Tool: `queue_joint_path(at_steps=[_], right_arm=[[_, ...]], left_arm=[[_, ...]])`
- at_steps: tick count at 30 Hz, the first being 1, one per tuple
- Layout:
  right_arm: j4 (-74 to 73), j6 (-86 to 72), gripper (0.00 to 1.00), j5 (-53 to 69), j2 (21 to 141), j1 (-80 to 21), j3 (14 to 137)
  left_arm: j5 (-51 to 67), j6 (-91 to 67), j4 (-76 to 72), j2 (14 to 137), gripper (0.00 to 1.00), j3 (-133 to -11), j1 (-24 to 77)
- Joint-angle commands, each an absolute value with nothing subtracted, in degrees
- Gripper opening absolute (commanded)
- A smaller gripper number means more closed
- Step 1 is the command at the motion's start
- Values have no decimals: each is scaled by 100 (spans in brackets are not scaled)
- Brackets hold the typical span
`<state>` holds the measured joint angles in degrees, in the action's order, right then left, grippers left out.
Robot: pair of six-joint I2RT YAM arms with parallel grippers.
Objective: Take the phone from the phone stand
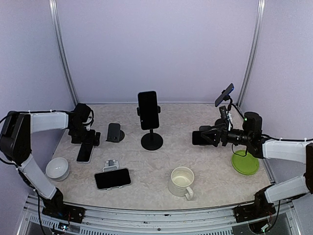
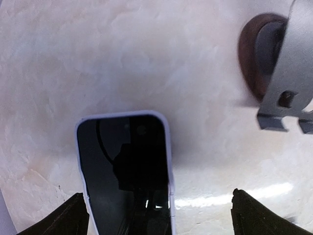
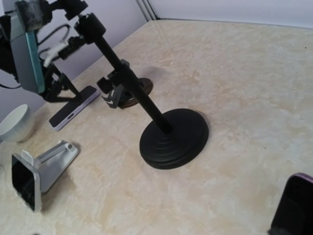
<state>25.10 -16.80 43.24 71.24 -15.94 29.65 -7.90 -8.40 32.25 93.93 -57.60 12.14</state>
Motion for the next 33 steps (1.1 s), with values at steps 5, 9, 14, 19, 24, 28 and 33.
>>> queue_joint_path(at_steps=[5, 9, 14, 19, 24, 28, 33], right_arm=[[2391, -1629, 100, 4230, 6935, -1573, 2934], [2352, -1632, 100, 4183, 6918, -1573, 2931], [2311, -1648, 100, 4087, 6815, -1573, 2924], [2362, -1763, 100, 3994, 6788, -1574, 2940], [2443, -1857, 100, 3938, 6810, -1573, 2936], [2413, -1841, 100, 3924, 6840, -1573, 2936], [2347, -1833, 100, 3864, 6804, -1573, 2911]], left_arm=[[-772, -1362, 2241, 8894, 99, -6021, 1922], [-928, -1620, 1885, 8948, 99, -6178, 2231], [-1241, -1794, 1767, 9312, 99, -6488, 2482], [-1411, -1849, 1749, 9733, 99, -6774, 2566], [-1551, -1888, 1727, 10139, 99, -7020, 2566], [-1494, -1863, 1664, 10497, 99, -7161, 2566], [-1405, -1838, 1591, 10885, 99, -7305, 2564]])
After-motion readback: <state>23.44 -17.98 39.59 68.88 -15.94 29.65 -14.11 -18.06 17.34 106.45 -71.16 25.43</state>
